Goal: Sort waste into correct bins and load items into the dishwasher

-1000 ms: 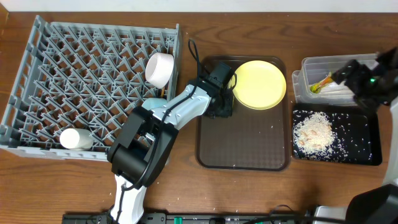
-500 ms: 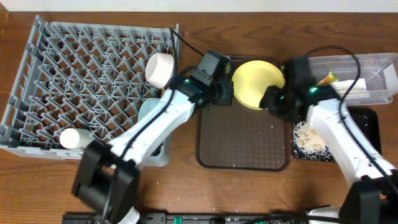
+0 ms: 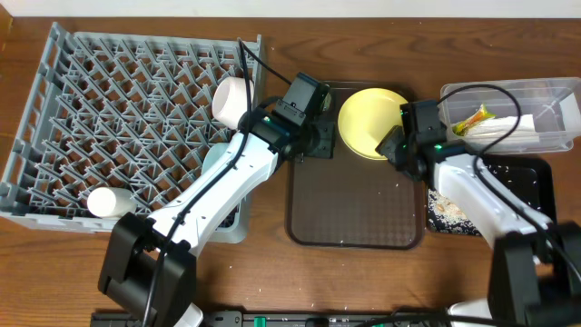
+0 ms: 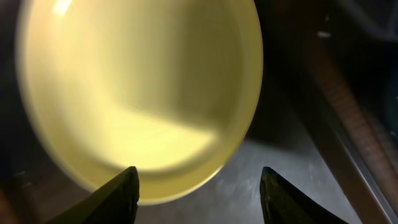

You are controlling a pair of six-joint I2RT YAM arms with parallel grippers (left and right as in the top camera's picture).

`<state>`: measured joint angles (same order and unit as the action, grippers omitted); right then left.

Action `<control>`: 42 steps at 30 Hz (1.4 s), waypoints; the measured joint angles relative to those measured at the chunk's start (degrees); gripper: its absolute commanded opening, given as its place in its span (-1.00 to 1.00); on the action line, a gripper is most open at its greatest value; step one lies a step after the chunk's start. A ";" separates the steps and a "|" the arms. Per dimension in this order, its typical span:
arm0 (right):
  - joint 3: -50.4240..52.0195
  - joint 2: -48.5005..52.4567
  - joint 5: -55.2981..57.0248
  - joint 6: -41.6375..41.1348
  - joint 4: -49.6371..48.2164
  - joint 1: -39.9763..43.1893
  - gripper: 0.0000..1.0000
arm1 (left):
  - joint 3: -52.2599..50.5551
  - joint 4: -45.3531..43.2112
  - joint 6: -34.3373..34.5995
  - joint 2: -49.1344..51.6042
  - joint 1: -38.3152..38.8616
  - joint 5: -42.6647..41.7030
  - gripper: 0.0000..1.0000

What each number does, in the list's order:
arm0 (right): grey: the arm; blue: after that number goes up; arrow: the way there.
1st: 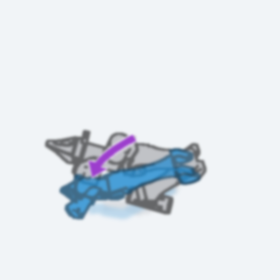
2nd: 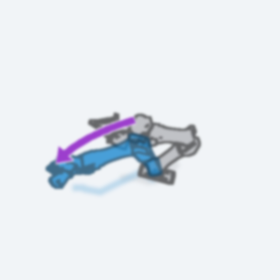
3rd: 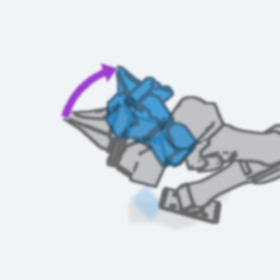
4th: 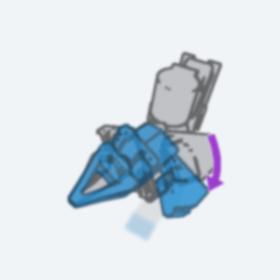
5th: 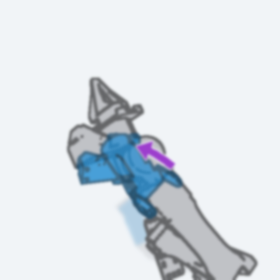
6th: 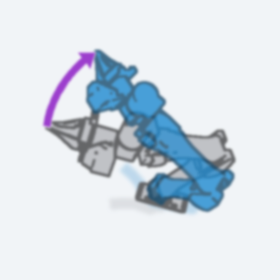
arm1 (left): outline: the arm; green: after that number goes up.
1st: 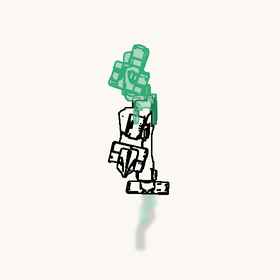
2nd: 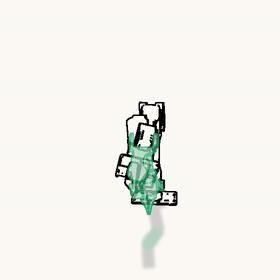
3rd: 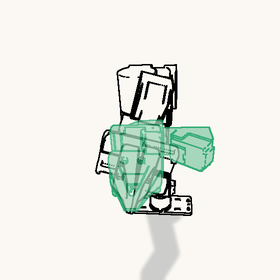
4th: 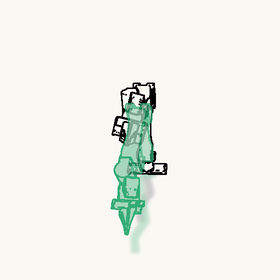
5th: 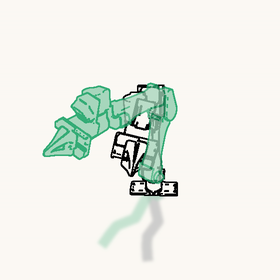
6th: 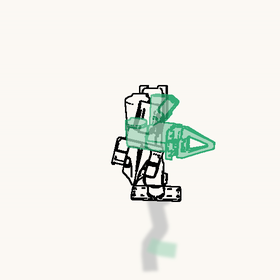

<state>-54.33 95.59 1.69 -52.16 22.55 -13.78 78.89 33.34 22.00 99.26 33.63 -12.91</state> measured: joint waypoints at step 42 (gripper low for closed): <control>-1.09 -4.37 -45.20 48.26 12.66 20.22 -0.98 | -0.59 -0.17 0.00 0.07 0.00 -2.32 0.44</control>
<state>-55.42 91.22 -43.51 -3.90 35.20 6.44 78.30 33.17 22.00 99.33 33.63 -15.22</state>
